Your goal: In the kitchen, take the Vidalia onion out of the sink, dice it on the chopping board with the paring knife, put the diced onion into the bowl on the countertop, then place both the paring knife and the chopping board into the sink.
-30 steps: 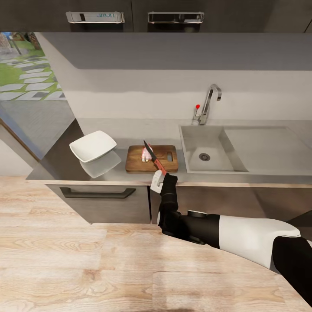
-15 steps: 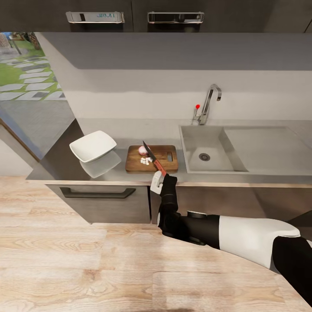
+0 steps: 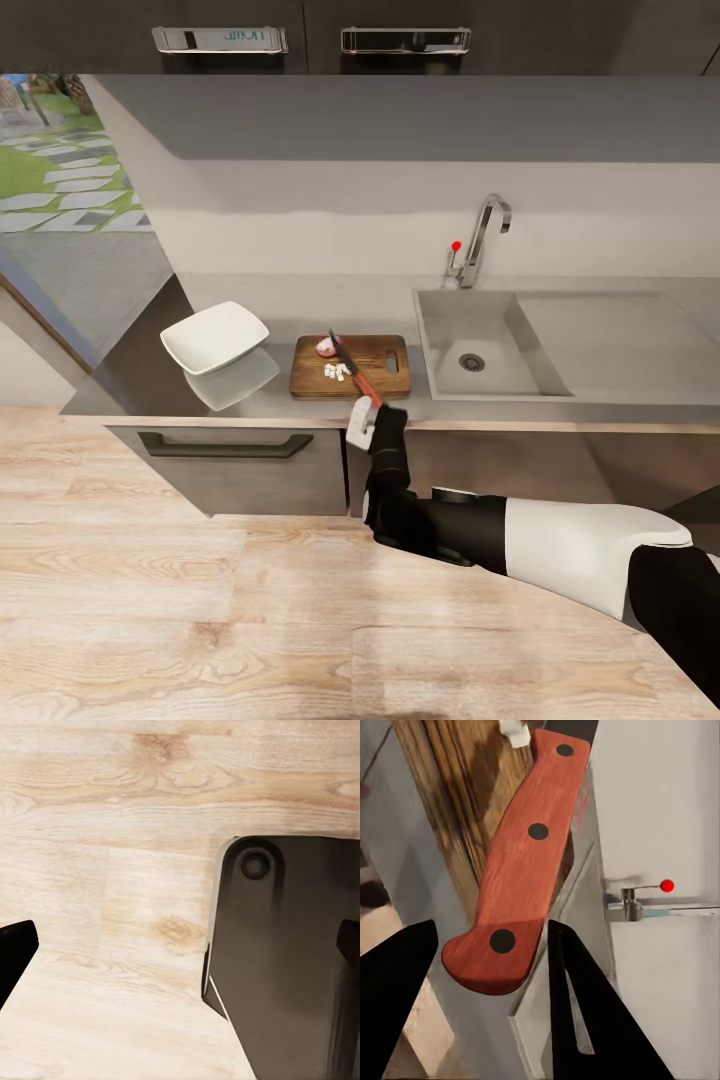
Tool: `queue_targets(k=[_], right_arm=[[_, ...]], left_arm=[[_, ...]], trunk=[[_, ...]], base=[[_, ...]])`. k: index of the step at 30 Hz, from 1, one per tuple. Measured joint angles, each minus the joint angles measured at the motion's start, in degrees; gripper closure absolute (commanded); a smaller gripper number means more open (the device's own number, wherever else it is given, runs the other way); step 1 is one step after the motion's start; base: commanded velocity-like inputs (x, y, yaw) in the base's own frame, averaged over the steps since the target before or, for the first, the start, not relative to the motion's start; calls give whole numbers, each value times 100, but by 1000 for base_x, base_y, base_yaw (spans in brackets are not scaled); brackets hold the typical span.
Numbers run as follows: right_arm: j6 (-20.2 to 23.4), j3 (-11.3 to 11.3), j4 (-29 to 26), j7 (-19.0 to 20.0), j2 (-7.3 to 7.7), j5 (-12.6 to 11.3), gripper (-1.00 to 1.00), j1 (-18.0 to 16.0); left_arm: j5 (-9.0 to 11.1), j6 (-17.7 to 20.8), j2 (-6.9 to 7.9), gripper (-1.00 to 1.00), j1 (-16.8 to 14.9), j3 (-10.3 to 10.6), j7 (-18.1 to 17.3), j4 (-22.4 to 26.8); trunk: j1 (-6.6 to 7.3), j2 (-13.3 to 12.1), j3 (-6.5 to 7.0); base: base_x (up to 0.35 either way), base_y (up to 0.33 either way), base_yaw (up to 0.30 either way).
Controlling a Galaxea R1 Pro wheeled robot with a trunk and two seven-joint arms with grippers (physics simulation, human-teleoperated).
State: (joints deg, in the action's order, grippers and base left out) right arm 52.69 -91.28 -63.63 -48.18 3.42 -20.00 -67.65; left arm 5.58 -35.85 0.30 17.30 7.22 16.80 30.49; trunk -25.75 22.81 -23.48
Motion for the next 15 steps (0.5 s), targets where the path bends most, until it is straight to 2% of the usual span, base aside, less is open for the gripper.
queue_targets(k=[3,15], right_arm=[[3,-24,0,293,-7,4,100,0],[13,-27,0,296,-36,16,100,0]], left_arm=[[0,-3,3,-100,0,5,0,0],[0,-4,0,-100,0,7,0,0]], trunk=[[0,0,0],[0,0,0]], base=[[0,0,0],[0,0,0]])
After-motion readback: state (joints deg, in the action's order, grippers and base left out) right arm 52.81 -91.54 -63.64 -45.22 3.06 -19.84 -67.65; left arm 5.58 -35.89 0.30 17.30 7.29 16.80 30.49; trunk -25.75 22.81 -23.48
